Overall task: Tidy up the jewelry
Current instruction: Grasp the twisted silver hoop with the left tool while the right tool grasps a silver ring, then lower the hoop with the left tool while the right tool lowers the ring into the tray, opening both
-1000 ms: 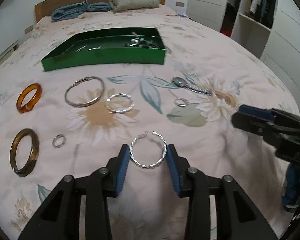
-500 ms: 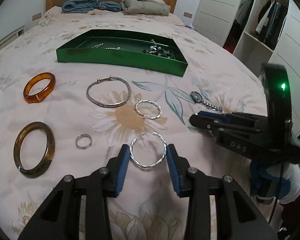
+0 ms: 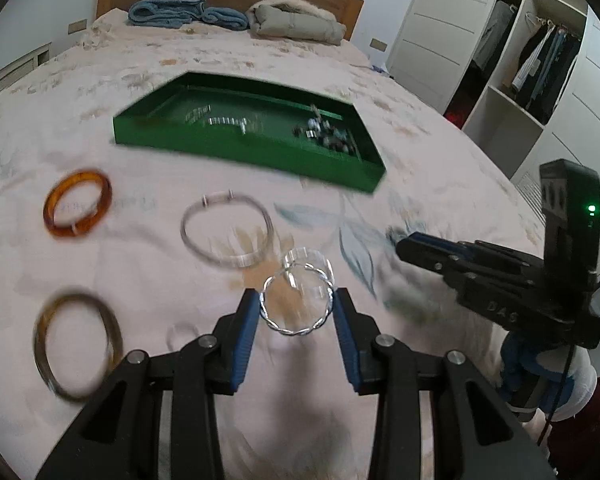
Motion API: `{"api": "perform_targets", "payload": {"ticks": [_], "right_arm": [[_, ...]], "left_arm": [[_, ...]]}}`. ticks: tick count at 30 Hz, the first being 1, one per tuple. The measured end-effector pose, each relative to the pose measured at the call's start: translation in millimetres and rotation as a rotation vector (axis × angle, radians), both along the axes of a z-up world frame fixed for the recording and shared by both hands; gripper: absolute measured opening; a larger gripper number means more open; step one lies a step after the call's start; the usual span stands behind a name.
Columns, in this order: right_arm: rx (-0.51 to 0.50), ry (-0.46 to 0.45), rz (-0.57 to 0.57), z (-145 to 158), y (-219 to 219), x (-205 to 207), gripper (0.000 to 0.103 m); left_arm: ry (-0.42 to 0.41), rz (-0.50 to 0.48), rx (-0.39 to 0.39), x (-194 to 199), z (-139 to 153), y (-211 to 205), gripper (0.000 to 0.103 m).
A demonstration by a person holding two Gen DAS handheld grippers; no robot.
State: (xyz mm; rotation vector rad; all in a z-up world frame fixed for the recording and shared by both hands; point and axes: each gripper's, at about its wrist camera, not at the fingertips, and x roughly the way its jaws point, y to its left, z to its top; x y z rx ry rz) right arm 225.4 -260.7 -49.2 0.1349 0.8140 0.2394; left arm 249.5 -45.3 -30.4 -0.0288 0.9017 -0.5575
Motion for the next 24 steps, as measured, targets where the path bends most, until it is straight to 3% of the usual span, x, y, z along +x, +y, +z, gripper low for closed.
{"api": "perform_targets", "payload": {"ticks": [6, 10, 17, 24], "right_arm": [[0.011, -0.077, -0.009, 39, -4, 55, 0.019], [0.026, -0.049, -0.012, 43, -6, 104, 0.019], [-0.016, 0.056, -0.013, 15, -1, 162, 0.019], [-0.116, 0.082, -0.005, -5, 2, 176, 0.019]], "left_arm": [[-0.061, 0.019, -0.003, 66, 35, -13, 0.036], [-0.069, 0.061, 0.025, 129, 46, -30, 0.036], [0.009, 0.126, 0.121, 218, 17, -62, 0.036], [0.055, 0.172, 0.261, 253, -20, -80, 0.036]]}}
